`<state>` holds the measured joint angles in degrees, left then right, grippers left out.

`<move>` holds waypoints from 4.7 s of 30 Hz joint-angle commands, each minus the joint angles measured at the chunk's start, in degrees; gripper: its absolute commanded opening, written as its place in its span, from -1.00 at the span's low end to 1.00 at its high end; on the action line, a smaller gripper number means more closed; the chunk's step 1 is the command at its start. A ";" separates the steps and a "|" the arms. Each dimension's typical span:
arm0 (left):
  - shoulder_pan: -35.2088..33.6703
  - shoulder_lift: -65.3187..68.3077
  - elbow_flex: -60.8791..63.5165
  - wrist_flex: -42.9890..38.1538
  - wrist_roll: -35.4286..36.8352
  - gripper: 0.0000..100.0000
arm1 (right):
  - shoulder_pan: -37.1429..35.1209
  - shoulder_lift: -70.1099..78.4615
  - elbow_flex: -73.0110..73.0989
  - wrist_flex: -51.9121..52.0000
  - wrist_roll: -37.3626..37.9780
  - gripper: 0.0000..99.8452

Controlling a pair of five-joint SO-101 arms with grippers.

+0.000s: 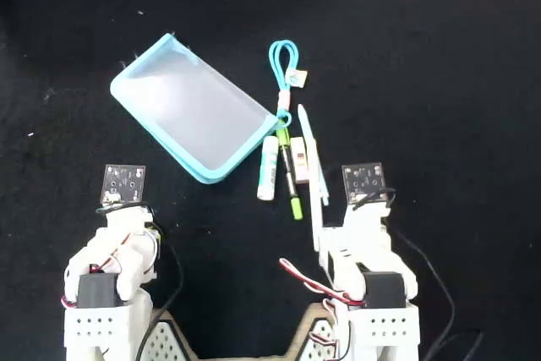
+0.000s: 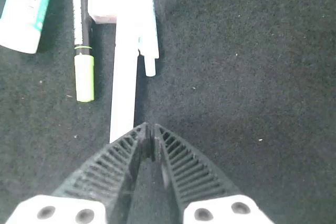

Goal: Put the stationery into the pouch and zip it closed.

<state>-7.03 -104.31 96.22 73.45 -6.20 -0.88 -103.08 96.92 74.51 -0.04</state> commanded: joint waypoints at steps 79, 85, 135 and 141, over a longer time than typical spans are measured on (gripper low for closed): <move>-0.22 -0.26 1.10 -0.70 -0.35 -0.88 | 0.70 -5.49 -0.40 0.26 -0.18 -0.98; -0.48 -0.26 1.10 -2.11 -0.53 -0.88 | 0.70 -5.49 -0.40 0.26 -0.18 -0.98; -3.82 3.78 -22.11 -29.80 7.21 -0.60 | -7.38 -3.03 -48.75 -11.96 8.62 -0.83; -2.24 12.22 -18.51 -34.64 6.24 -0.60 | -9.76 14.29 -61.14 -11.69 7.38 -0.83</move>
<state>-10.81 -96.75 76.88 42.86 0.57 -8.26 -98.24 42.51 62.55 7.87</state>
